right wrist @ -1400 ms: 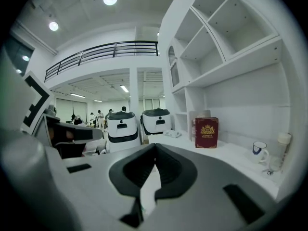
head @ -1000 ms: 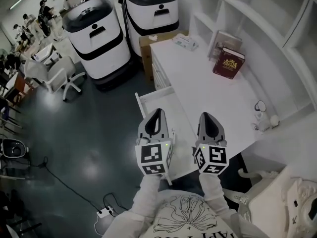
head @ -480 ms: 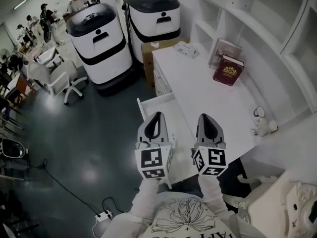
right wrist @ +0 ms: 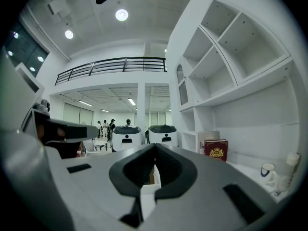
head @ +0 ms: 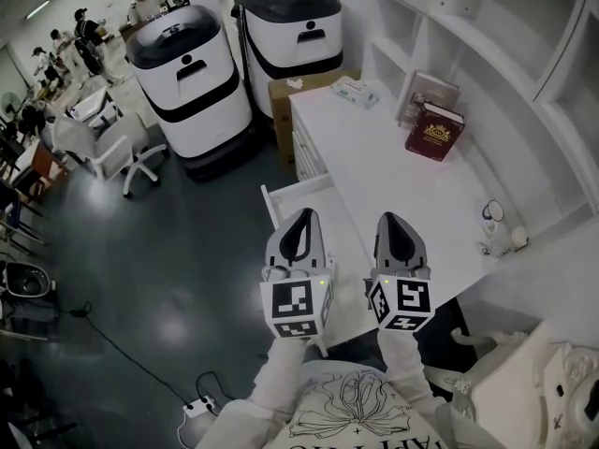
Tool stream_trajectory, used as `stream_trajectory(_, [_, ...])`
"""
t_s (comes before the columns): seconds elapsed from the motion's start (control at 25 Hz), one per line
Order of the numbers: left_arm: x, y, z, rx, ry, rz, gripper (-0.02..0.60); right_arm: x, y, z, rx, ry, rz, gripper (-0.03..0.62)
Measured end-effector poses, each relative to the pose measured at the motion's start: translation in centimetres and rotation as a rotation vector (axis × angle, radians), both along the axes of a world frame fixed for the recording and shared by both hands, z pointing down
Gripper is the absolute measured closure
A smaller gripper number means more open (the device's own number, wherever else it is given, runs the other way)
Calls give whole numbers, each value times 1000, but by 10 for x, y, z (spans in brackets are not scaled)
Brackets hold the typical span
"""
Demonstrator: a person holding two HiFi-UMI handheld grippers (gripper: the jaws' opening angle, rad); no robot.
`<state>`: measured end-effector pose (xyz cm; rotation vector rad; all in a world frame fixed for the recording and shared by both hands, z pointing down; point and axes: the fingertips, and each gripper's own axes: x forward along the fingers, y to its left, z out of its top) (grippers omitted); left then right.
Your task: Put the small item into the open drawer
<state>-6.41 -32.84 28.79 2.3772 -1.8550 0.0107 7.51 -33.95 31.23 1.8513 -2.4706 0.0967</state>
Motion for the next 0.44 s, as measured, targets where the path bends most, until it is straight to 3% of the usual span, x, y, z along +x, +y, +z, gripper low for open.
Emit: stream_trajectory(0.44, [5, -3, 4, -10, -1, 8, 574, 9, -2, -2, 4, -9, 19, 591])
